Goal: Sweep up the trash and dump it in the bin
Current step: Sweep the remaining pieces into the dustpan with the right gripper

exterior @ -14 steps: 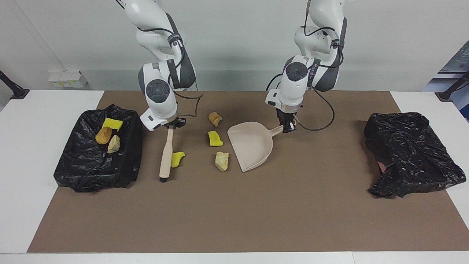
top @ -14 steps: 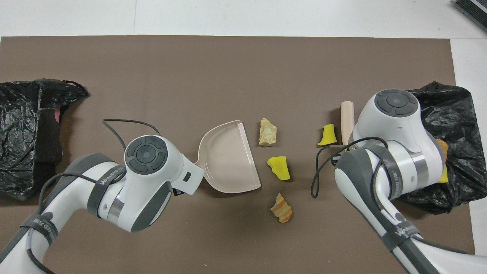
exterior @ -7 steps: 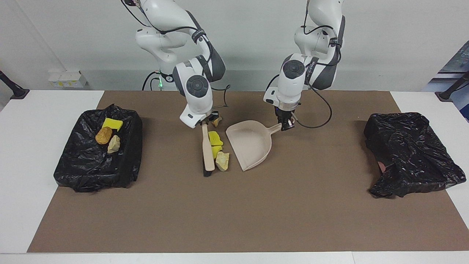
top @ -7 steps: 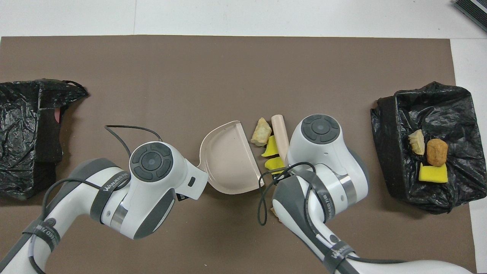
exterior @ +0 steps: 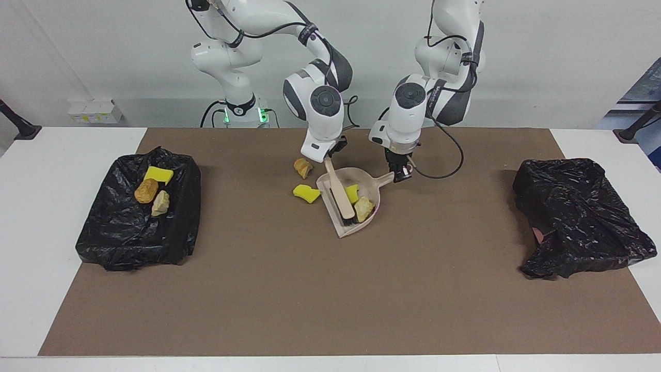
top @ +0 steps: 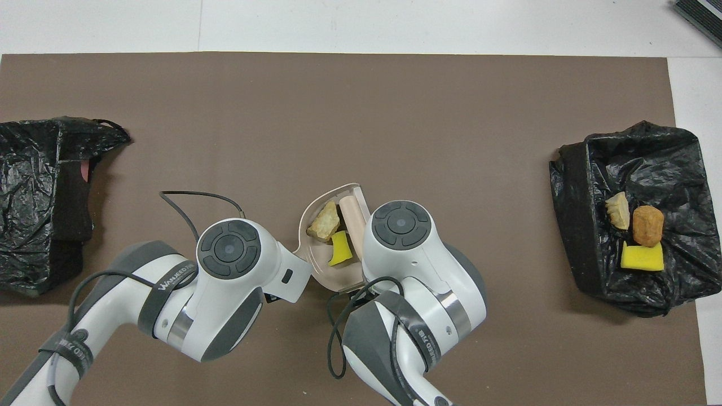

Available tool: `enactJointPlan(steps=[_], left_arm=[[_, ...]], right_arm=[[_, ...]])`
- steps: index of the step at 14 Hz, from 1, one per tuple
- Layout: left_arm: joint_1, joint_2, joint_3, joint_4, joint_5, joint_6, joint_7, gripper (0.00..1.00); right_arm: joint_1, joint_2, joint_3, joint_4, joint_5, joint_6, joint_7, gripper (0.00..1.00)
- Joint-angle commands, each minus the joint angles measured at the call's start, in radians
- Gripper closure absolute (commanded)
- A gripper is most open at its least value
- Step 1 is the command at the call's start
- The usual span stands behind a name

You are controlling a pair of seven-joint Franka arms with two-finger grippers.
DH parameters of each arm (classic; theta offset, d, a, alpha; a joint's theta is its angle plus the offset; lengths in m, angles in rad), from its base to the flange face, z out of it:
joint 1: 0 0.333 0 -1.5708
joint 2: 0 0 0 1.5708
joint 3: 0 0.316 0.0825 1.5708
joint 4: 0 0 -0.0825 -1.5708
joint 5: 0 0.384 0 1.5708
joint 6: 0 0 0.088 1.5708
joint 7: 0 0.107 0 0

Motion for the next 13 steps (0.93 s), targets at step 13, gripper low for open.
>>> enactJointPlan(steps=[13], left_arm=[[-0.033, -0.030, 0.012, 0.003, 0.118, -0.055, 0.264, 1.00]], right_arm=[[-0.085, -0.414, -0.002, -0.450, 0.120, -0.007, 0.551, 1.00]])
